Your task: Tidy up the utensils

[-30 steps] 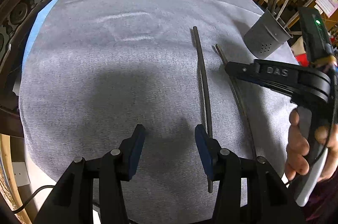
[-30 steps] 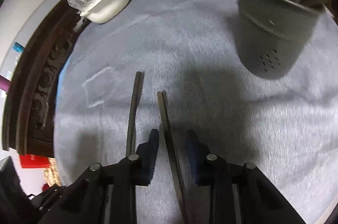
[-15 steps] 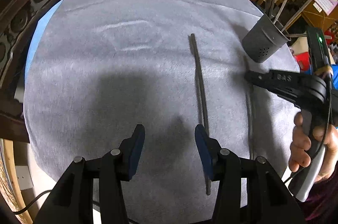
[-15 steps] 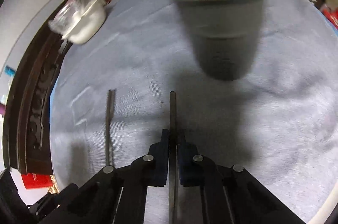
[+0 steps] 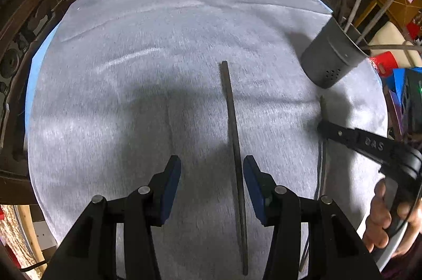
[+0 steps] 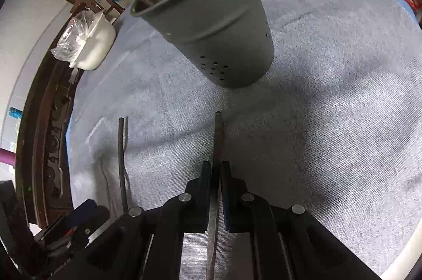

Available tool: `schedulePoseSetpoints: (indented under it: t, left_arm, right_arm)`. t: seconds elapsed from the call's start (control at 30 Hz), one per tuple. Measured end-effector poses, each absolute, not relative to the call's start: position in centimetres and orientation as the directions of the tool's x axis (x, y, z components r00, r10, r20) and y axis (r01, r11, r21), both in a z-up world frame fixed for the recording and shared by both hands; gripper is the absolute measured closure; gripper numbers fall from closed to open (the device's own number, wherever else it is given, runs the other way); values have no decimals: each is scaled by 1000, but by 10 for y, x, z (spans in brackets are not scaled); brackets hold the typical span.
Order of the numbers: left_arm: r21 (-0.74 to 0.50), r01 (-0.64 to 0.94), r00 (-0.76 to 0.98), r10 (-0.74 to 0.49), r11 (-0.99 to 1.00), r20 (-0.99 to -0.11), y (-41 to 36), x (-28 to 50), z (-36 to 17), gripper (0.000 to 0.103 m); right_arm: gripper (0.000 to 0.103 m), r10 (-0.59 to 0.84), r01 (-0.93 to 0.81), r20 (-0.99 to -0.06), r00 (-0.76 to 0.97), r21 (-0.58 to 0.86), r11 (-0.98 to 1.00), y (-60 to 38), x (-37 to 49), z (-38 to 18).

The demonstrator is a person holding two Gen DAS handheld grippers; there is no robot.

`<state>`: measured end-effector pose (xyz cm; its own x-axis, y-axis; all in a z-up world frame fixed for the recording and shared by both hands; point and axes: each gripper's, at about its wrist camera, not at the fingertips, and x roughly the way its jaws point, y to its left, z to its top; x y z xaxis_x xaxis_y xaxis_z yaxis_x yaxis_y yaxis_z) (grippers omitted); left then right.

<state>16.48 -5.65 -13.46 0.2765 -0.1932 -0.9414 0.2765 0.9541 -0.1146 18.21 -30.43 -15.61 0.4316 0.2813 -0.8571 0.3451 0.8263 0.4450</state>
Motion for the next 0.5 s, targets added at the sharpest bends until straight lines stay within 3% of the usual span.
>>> schedulePoseSetpoints:
  t: [0.5]
  left_arm:
    - [-148, 282, 203, -210, 948, -956, -72, 189, -146, 53]
  right_arm:
    - [93, 329, 342, -825, 459, 506, 792, -308, 177, -161]
